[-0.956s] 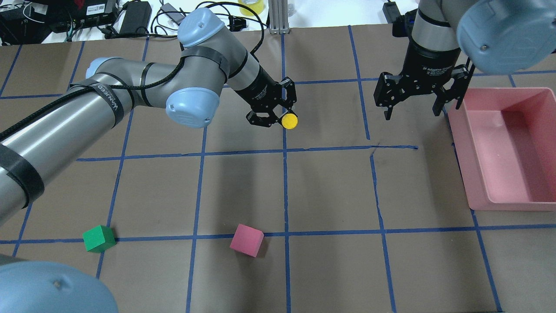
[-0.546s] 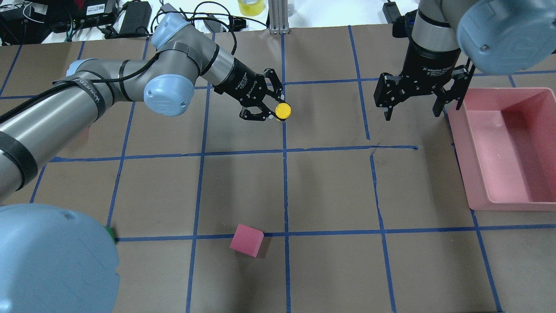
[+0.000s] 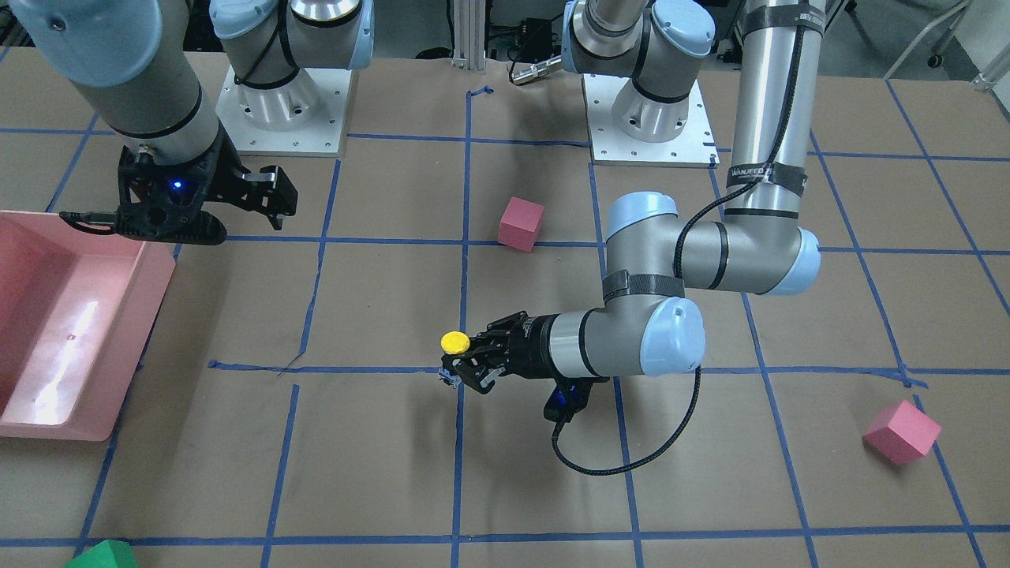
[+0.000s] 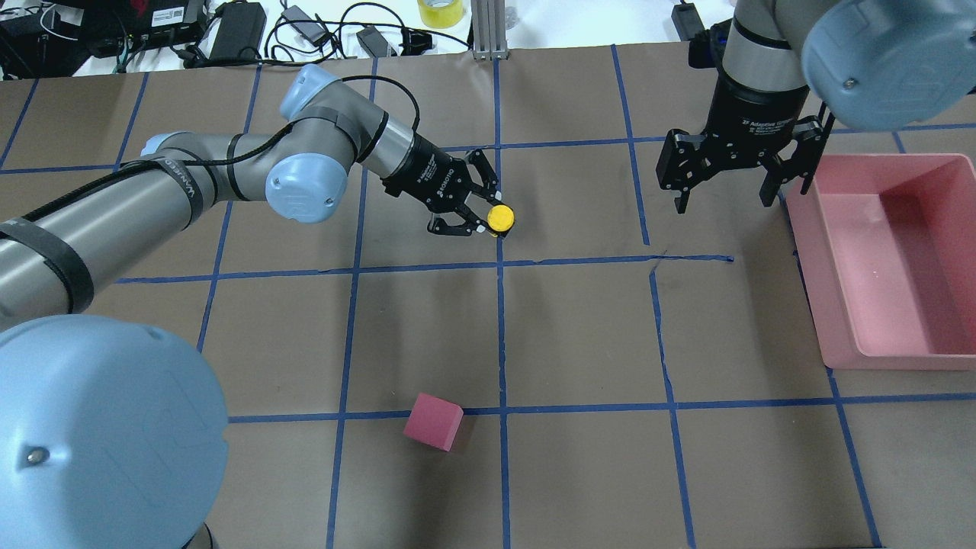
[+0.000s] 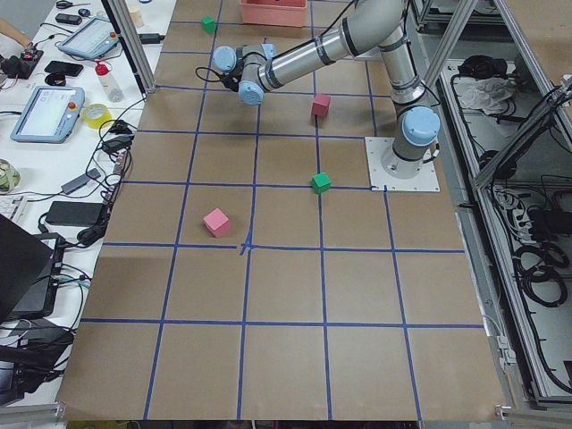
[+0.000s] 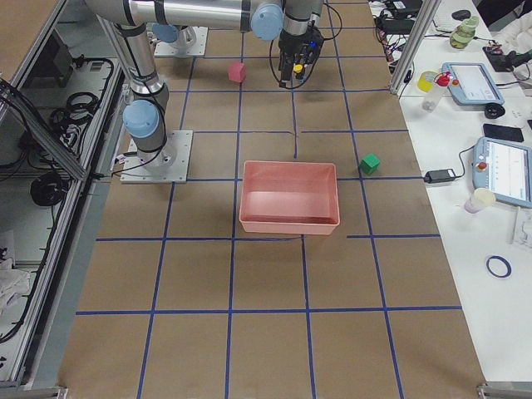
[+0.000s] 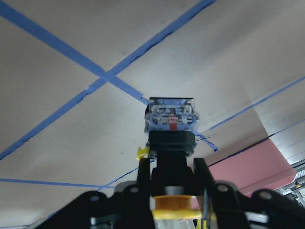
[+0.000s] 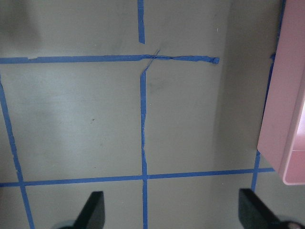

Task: Align button upright
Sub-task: 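Rotate the button upright and place it down with the left gripper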

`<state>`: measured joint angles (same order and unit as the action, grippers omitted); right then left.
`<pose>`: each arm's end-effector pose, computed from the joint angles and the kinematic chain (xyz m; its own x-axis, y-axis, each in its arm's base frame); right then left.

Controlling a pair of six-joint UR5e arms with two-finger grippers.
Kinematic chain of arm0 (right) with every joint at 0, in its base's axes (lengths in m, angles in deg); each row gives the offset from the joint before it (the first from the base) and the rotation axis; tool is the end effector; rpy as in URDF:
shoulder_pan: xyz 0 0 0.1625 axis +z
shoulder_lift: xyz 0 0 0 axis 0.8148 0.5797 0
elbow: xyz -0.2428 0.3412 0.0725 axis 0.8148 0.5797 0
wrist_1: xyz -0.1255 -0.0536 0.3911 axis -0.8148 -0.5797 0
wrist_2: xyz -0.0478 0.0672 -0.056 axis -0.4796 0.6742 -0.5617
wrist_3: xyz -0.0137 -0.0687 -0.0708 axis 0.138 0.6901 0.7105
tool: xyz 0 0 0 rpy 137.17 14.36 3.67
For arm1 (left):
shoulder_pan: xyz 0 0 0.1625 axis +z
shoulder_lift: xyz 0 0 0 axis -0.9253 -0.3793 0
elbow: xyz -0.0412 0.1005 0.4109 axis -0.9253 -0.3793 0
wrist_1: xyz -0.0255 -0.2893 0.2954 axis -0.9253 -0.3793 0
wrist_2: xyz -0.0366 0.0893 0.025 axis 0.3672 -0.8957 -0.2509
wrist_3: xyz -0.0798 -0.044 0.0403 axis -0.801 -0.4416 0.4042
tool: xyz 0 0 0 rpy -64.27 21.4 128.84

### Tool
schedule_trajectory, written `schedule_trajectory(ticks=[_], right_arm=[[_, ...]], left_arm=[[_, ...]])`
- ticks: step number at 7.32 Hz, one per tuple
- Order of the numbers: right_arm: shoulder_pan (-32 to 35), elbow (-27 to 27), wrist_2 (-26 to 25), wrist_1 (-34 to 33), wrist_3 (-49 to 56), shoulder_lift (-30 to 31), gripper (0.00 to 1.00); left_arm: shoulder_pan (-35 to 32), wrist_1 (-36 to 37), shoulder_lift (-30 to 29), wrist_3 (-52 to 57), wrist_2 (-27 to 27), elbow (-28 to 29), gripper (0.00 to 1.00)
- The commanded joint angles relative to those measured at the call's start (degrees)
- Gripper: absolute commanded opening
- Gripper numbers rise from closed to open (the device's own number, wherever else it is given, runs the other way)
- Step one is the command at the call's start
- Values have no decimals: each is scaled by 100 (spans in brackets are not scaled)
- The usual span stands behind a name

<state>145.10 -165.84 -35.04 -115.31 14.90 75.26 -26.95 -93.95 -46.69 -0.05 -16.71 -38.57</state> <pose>0.1307 -0.5081 0.4385 -0.9970 0.0048 0.0767 0.0172 0.9866 0.1621 -0.2579 -0.6024 0.2030 -0.4883 -0.8269 0.2788 -0.4705 0.5185 0.7140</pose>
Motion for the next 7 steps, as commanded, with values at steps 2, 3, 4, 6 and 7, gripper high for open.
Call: schedule_trajectory(ticks=[2,3,4,6,7], right_arm=[[0,0,0,5,-6,0,100],[0,0,0,5,-7,0,100],[0,-9,0,14,2,0,100],[0,-9,0,5,-7,0,100],[0,-9,0,5,-7,0,100]], left_arm=[[0,98,-186,88,0,-147,0],[0,98,-308,97,-87,-95,0],[0,98,-301,97,-105,-42,0],[0,98,-327,97,-114,-59,0],[0,107,-327,123,-131,-76,66]])
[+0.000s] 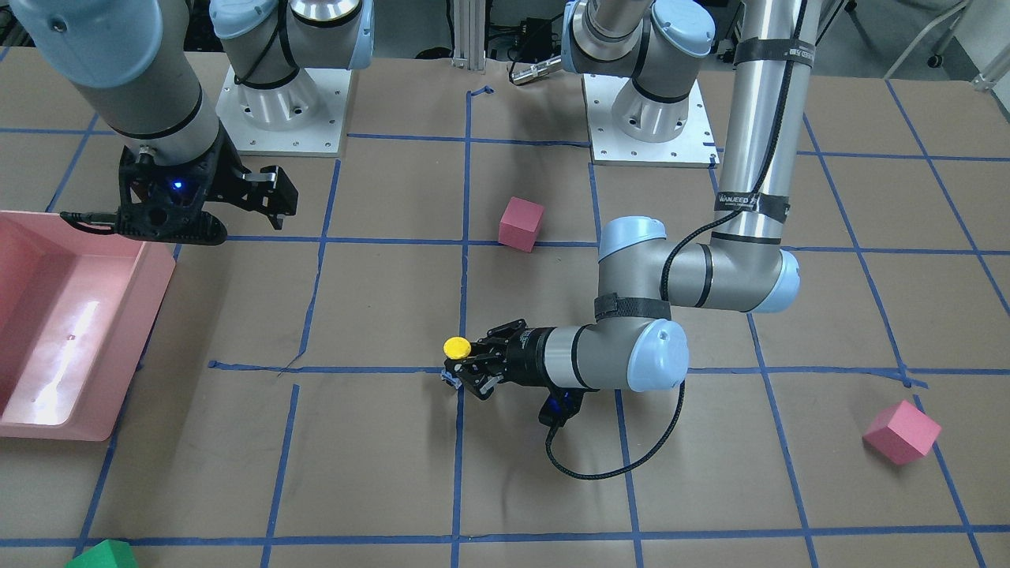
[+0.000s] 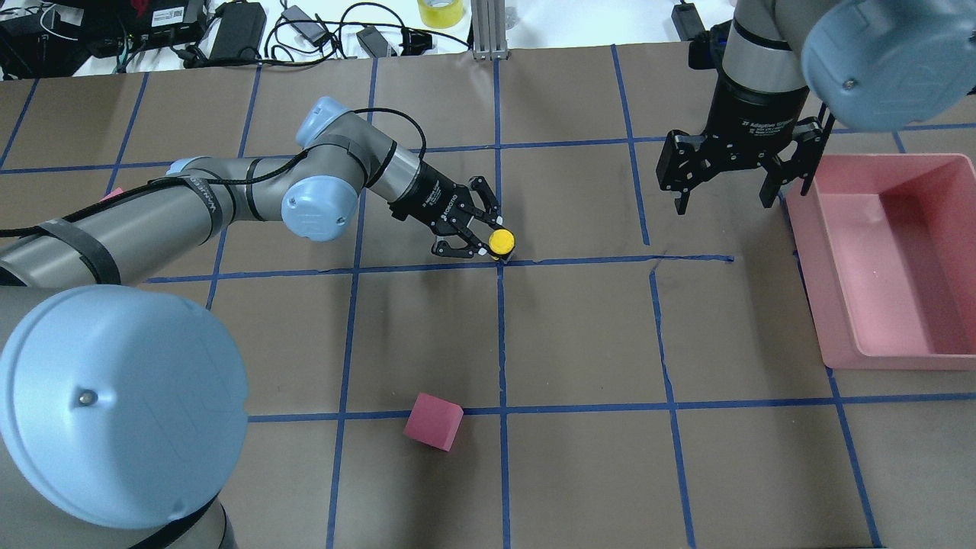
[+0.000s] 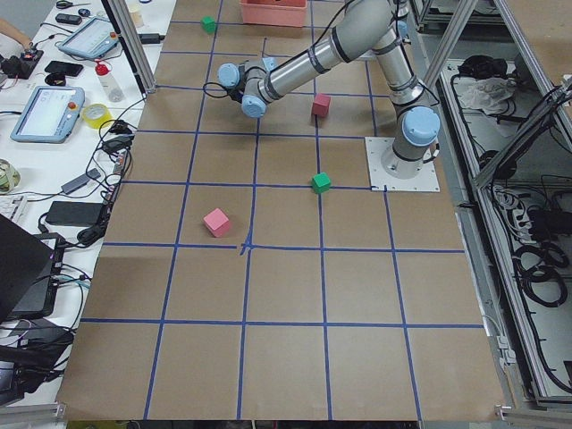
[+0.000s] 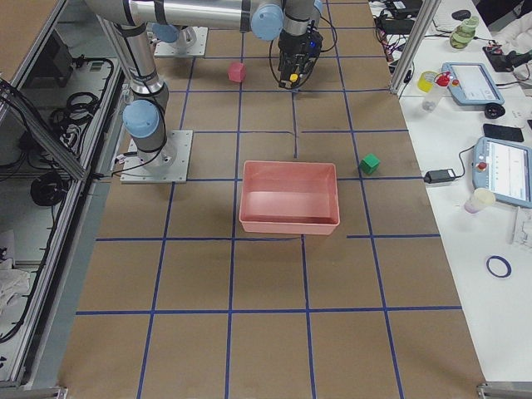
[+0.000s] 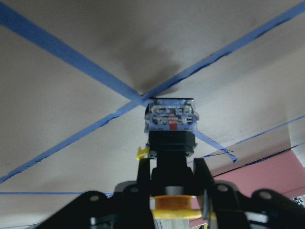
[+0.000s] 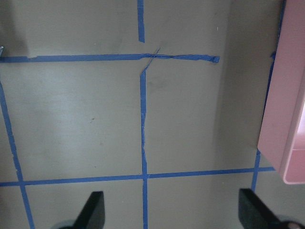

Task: Align button upright
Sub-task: 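Rotate the button upright and place it down with the left gripper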

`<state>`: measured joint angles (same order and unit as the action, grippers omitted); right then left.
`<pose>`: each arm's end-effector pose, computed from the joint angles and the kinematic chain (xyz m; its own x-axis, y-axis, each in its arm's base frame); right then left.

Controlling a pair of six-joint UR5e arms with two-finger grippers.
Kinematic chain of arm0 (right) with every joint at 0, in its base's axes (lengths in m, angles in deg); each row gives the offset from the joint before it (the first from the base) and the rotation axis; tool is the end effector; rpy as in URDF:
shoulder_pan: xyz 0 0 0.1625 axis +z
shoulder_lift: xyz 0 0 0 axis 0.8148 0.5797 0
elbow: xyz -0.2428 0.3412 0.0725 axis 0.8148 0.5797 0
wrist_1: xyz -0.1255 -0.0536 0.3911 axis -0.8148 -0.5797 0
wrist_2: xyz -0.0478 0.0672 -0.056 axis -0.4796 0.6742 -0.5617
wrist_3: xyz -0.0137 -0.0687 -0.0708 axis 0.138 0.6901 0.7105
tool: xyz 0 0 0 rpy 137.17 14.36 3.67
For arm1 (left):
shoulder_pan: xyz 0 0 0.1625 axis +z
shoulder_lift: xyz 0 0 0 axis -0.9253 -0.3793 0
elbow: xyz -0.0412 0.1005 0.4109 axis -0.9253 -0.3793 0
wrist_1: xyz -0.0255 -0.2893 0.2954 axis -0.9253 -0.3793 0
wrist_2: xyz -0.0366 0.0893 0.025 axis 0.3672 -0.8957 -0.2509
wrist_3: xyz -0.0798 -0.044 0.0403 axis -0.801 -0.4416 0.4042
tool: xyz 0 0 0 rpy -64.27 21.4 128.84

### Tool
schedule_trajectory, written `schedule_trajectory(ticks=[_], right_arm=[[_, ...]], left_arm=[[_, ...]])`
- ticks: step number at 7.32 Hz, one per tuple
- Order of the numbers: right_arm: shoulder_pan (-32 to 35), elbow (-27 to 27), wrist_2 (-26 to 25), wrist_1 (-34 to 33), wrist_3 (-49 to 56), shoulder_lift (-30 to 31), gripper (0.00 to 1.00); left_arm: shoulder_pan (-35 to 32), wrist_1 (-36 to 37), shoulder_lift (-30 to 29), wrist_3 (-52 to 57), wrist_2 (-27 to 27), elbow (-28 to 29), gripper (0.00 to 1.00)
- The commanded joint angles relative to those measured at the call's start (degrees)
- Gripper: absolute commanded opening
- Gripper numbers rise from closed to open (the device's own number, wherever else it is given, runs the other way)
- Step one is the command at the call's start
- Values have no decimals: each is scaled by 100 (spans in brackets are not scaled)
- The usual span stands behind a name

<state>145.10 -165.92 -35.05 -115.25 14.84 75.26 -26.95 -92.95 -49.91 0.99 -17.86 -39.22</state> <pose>0.1307 -0.5078 0.4378 -0.9970 0.0056 0.0771 0.0183 0.9862 0.1644 -0.2564 -0.6011 0.1637 -0.5073 -0.8276 0.2402 -0.4756 0.5013 0.7229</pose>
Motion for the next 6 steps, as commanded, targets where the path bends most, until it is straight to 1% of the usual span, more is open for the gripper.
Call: schedule_trajectory(ticks=[1,2,3,4,5,6], right_arm=[[0,0,0,-1,-1,0,100],[0,0,0,-1,-1,0,100],[0,0,0,-1,-1,0,100],[0,0,0,-10,-1,0,100],[0,0,0,-10,-1,0,100],[0,0,9,-27,-1,0,100]], left_arm=[[0,-2,-5,27,-173,6,90],[0,-2,-5,27,-175,32,92],[0,-2,91,27,-192,155,97],[0,-11,188,19,-236,330,100],[0,-55,380,27,-741,471,100],[-26,-229,704,54,-1077,672,100]])
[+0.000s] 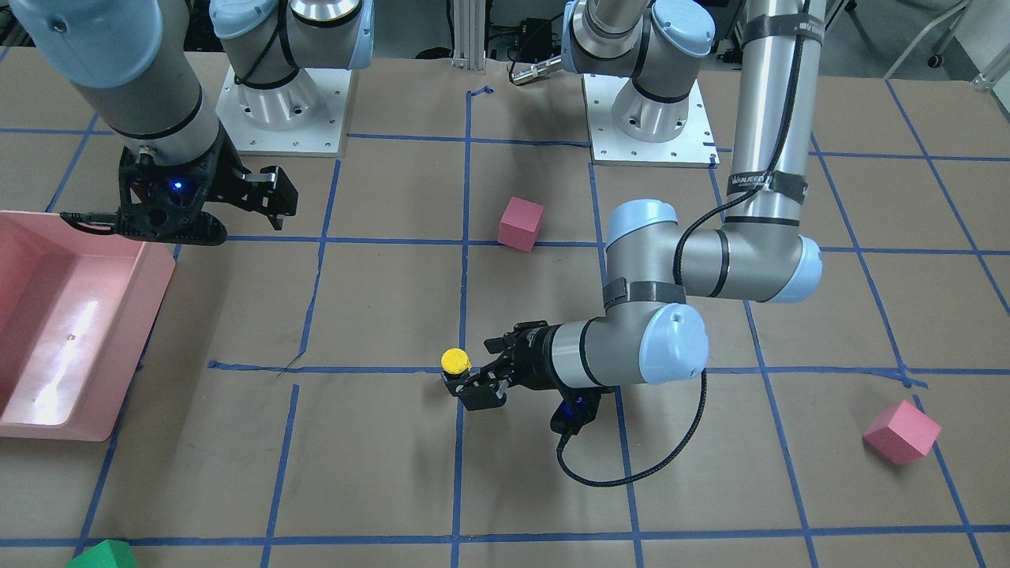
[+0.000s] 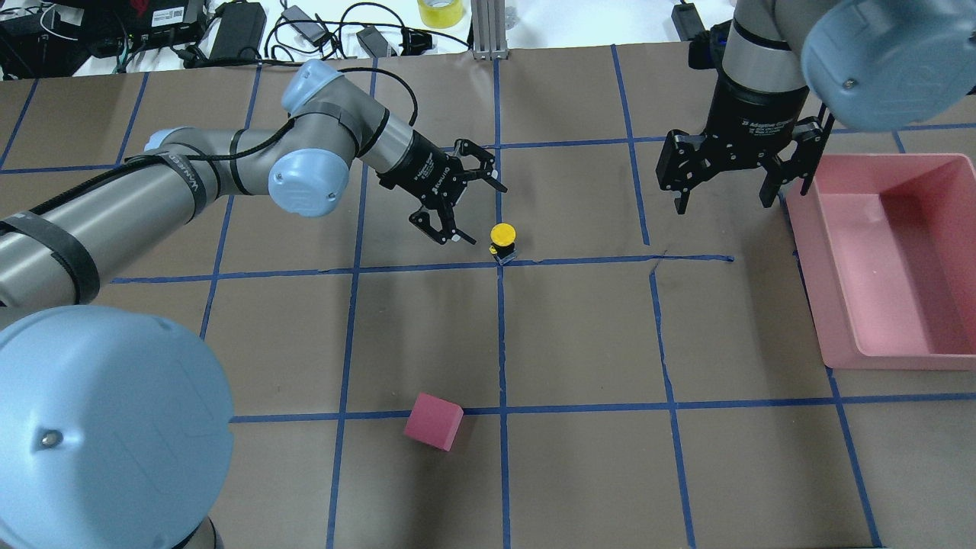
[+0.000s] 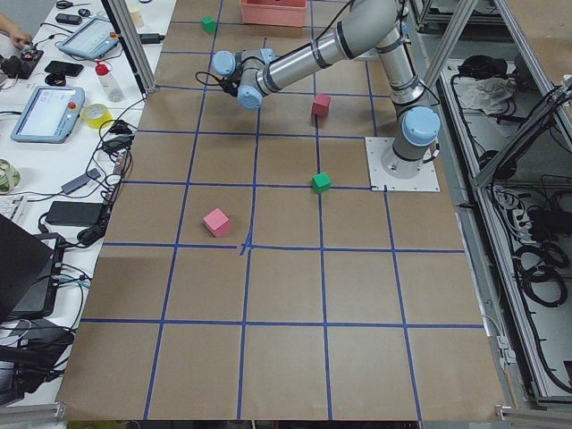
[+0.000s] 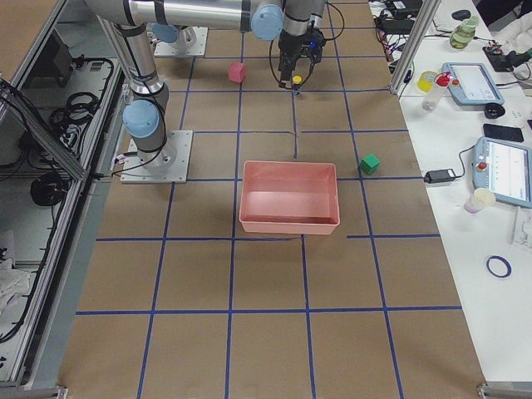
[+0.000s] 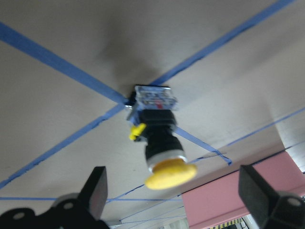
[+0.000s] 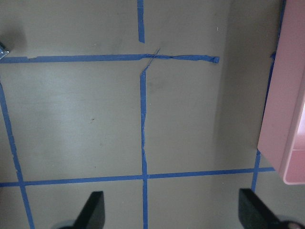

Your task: Align button upright

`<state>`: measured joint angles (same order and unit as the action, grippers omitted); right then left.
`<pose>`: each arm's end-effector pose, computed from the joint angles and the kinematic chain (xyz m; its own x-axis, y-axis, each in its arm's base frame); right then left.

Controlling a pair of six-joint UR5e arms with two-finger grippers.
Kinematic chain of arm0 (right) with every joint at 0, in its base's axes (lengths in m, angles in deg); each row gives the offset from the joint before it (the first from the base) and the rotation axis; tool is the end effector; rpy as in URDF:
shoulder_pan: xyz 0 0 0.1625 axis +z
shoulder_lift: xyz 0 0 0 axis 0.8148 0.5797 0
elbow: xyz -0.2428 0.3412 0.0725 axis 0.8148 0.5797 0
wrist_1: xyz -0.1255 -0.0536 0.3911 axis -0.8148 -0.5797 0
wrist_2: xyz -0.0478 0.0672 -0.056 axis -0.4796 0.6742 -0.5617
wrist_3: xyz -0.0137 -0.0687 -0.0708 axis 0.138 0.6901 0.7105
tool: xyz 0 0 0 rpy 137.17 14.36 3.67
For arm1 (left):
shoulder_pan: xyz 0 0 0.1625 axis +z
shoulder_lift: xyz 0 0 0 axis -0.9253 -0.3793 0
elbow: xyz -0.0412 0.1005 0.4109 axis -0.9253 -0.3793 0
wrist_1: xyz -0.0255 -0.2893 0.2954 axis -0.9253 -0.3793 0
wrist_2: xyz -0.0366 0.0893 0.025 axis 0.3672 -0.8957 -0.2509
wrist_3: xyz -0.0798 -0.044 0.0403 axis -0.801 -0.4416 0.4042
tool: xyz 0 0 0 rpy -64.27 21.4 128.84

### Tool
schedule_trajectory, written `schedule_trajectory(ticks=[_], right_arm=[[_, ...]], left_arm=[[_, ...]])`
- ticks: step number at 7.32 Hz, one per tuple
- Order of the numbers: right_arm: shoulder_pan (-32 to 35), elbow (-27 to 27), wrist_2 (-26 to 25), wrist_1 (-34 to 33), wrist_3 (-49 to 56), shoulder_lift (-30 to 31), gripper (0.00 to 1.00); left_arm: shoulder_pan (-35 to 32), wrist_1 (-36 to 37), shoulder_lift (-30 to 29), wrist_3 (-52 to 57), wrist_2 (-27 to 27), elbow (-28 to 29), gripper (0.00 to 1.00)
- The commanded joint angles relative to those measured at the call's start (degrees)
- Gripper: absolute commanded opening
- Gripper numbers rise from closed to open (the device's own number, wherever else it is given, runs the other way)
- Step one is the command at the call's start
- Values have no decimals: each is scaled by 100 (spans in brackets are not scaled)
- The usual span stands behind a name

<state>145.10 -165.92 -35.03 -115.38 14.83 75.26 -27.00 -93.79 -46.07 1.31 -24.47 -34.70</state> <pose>0.1307 -0.5080 0.4380 -0.9970 0.0060 0.0768 0.0185 0.9866 0.1622 -0.2504 -0.6216 0.2283 -0.5590 -0.7723 0.3018 -0.5247 0.6113 0.5925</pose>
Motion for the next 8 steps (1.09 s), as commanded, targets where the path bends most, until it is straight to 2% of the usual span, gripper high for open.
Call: schedule_trajectory(ticks=[1,3,4,5,7,8], right_arm=[[0,0,7,-14,0,0,100],[0,9,94,-67,0,0,100],[0,9,103,-67,-9,0,100],[9,26,121,-67,-35,9,100],[52,132,130,-85,-35,9,100],[53,132,121,-198,-26,-9,100]], left_arm=[[-56,-825,732,187,-498,492,99],[-100,-2520,1663,521,-1111,1317,99],[-100,-2754,2112,958,-1453,1390,100],[-100,-2948,2490,1693,-1787,1217,100],[40,-2915,3028,4009,-3155,1023,100],[93,-2828,3100,4839,-3501,900,100]])
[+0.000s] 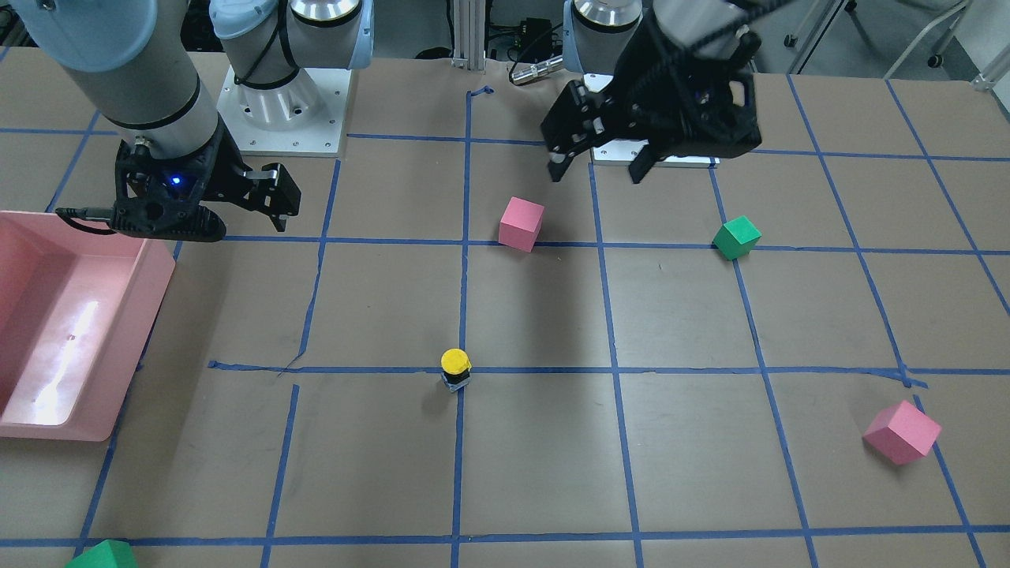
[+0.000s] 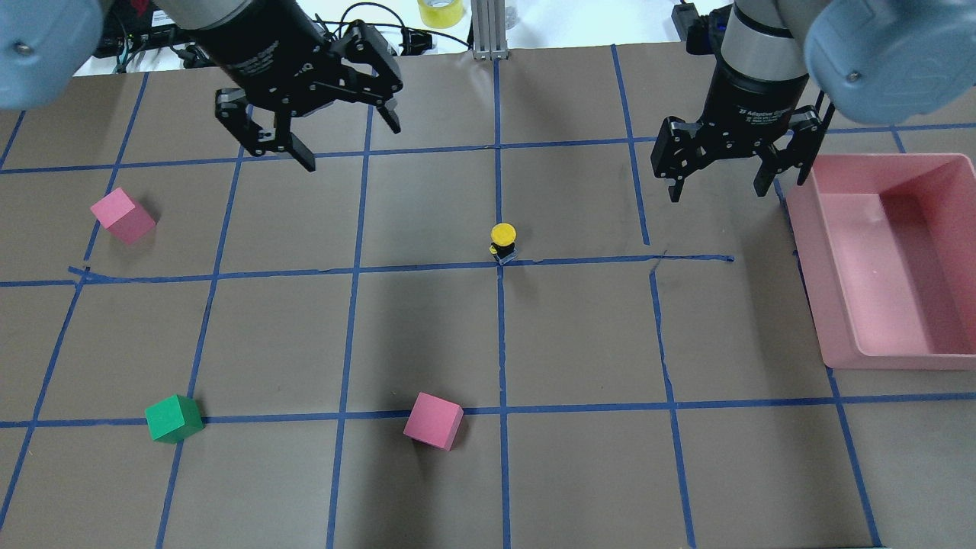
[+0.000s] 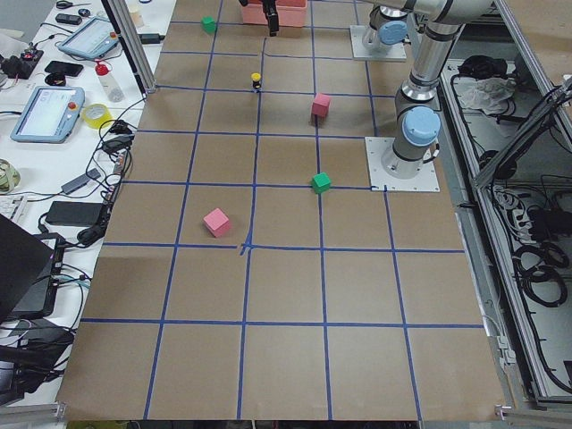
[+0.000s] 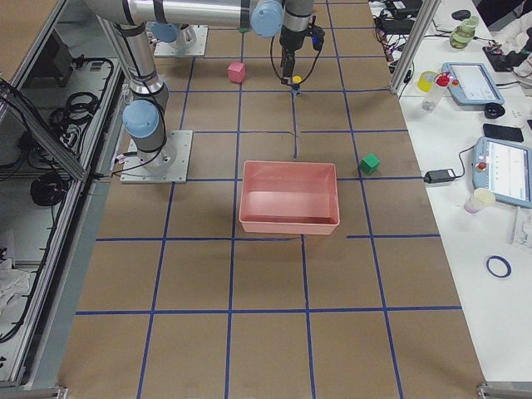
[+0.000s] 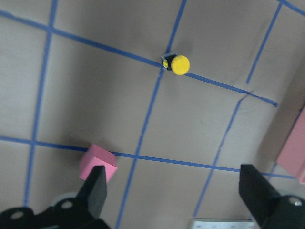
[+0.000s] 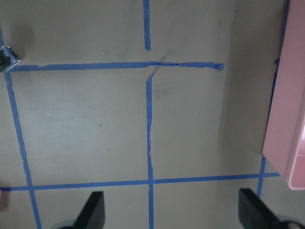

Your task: Align button upright

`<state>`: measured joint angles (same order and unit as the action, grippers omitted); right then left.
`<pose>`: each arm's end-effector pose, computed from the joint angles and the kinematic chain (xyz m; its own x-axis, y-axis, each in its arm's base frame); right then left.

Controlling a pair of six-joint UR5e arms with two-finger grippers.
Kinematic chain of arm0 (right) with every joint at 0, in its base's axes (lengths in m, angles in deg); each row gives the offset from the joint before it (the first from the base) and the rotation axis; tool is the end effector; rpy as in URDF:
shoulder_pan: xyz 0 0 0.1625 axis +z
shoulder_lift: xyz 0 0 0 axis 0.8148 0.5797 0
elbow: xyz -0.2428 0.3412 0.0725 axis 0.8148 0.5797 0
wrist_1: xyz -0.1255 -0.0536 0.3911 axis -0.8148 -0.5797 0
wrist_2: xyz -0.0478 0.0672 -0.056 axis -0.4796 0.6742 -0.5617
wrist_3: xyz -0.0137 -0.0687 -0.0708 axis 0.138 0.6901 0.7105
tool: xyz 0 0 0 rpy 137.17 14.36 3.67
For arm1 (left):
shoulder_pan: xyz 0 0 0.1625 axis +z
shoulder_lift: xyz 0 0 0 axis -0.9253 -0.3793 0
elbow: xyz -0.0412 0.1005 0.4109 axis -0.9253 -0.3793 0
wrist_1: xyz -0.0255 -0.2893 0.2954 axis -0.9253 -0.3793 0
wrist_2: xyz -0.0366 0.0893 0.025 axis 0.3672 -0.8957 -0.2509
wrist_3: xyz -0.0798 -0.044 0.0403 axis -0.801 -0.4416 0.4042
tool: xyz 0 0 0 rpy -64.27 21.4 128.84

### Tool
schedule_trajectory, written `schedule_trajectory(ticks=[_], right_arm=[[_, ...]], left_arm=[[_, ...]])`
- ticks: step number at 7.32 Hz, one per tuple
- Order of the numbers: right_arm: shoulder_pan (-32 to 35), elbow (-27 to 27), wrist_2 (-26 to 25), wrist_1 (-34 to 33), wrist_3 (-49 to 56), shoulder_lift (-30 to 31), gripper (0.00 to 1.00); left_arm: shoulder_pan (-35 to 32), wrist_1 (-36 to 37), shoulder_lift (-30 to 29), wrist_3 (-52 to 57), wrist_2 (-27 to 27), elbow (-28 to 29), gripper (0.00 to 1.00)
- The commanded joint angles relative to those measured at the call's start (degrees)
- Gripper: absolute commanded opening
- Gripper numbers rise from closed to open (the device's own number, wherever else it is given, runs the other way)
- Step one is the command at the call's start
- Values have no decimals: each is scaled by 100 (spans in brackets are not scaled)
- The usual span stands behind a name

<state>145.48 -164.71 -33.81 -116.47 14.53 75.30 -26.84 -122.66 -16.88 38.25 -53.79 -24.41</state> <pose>0.1363 -0.5120 0.4499 -0.9984 0.0103 0.0556 0.0171 0.9924 0.1220 -0.1929 -0.4927 0.5440 -0.9708 -0.1315 0.2009 -0.1308 0.9913 0.0167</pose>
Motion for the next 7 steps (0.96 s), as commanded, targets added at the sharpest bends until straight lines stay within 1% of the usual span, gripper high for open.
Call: schedule_trajectory(ticks=[1,2,3,7], right_arm=[[14,-50,-70,-455,82,-13,100],[14,-60,-62,-468,83,-5,100],[14,-68,-79,-468,83,-5,100],[14,-86,-79,-459,65,4,100]], left_arm=[[138,199,260,1692,-729,-182,100],[278,435,269,2115,-957,-209,100],[444,559,252,2259,-959,-262,100],[516,710,296,2190,-1003,-403,100]])
